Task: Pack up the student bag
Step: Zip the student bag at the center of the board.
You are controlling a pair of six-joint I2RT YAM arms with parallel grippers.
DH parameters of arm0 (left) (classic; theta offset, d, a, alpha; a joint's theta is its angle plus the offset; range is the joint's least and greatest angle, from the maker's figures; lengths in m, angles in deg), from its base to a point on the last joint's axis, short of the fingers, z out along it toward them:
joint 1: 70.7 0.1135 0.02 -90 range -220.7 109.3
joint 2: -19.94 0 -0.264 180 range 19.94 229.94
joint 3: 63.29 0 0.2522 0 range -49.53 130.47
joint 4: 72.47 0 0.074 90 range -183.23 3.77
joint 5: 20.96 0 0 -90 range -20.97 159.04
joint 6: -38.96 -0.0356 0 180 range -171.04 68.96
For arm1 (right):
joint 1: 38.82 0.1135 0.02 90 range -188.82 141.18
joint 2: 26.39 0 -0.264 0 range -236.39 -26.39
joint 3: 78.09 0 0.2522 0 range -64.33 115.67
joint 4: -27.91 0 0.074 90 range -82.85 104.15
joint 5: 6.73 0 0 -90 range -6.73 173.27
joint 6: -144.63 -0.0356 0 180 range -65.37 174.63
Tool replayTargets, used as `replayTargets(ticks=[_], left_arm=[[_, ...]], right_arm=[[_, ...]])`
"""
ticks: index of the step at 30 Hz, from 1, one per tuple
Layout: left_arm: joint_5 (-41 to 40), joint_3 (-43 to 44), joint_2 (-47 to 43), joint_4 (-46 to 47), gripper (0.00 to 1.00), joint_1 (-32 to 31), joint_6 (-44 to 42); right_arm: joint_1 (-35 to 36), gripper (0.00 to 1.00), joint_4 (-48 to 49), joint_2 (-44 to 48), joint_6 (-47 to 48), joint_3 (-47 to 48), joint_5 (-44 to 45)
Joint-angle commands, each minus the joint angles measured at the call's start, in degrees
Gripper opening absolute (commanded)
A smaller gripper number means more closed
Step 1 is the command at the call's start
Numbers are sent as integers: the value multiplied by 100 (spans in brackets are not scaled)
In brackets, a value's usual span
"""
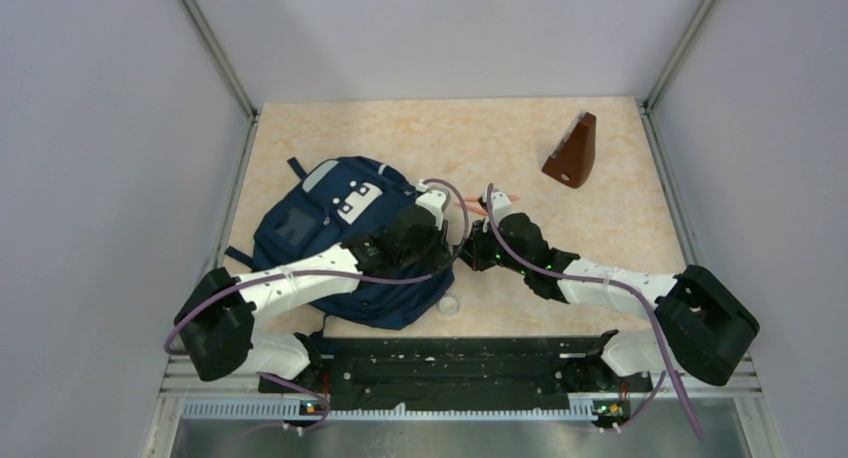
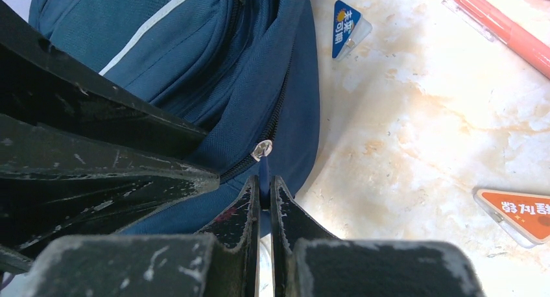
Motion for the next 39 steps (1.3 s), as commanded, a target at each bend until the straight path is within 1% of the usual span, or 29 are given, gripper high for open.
replayTargets(ticks=[1,3,7,13,19,22,26,32,35,39], left_arm=[[86,-137,90,234,26,-103,38],[-42,-148,111,149,21,-112,45],[-291,-230,29,38,0,-142,73],[-34,-450,-336,-13,0,-147,-87],[-218,-614,-1075,-748,0,-143,-33],[-491,-646,-1526,-1205,0,-143,113],[-951,-647,-2132,-1787,0,-143,276],[-1674,-545,-3101,-2365,0,-134,313],[-1941,-258,-3364,-2763,0,-118,258],[-2164,69,-3502,-3166,0,-108,86]], right_arm=[[38,0,249,100,-40,30,170],[40,0,248,102,-40,27,181],[32,0,254,127,-57,23,220],[32,0,302,50,-41,47,287],[40,0,331,-169,121,274,284],[48,0,242,-249,146,444,287],[60,0,144,-363,156,643,520],[71,0,127,-582,23,811,573],[76,0,120,-709,-33,878,622],[76,0,109,-885,-107,1016,676]])
